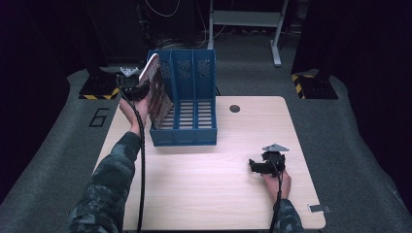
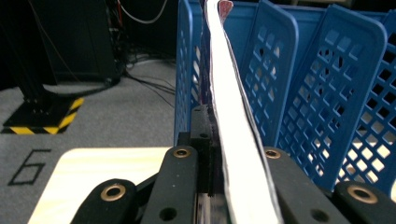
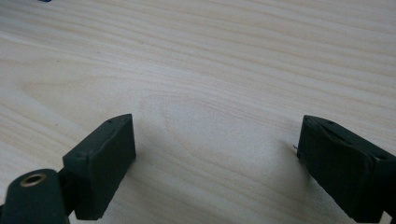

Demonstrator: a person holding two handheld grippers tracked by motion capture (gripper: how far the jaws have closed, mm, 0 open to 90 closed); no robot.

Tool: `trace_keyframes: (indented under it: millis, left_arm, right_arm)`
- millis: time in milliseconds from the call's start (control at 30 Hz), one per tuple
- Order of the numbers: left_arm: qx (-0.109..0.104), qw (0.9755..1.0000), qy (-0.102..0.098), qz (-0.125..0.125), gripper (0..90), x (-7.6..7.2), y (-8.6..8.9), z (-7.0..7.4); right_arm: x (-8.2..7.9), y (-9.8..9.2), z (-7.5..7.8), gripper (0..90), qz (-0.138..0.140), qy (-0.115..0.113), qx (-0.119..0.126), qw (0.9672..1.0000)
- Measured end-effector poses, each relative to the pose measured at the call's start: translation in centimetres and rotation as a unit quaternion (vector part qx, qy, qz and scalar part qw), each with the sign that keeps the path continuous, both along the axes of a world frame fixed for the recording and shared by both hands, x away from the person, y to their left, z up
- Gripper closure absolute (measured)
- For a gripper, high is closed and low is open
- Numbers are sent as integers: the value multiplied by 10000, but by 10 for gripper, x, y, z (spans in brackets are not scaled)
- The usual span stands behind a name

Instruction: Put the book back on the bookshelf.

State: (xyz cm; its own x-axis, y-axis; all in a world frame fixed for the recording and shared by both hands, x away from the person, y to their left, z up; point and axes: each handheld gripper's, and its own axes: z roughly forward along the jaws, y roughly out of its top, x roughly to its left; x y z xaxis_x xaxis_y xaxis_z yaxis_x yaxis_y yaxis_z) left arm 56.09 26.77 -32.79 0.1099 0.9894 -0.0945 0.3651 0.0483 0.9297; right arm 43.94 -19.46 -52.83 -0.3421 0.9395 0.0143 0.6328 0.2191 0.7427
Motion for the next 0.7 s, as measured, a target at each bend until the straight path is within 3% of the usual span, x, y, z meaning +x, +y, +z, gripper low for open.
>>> trace_keyframes:
  millis: [433,700]
  left_arm:
    - [-30,9994,-275,215,838,12,-13,-5]
    - [-109,9993,-135,331,837,18,-9,-15]
  right_arm:
    - [0,0,0,117,-17,-16,2,10000]
    - [0,0,0,119,25,-3,5,10000]
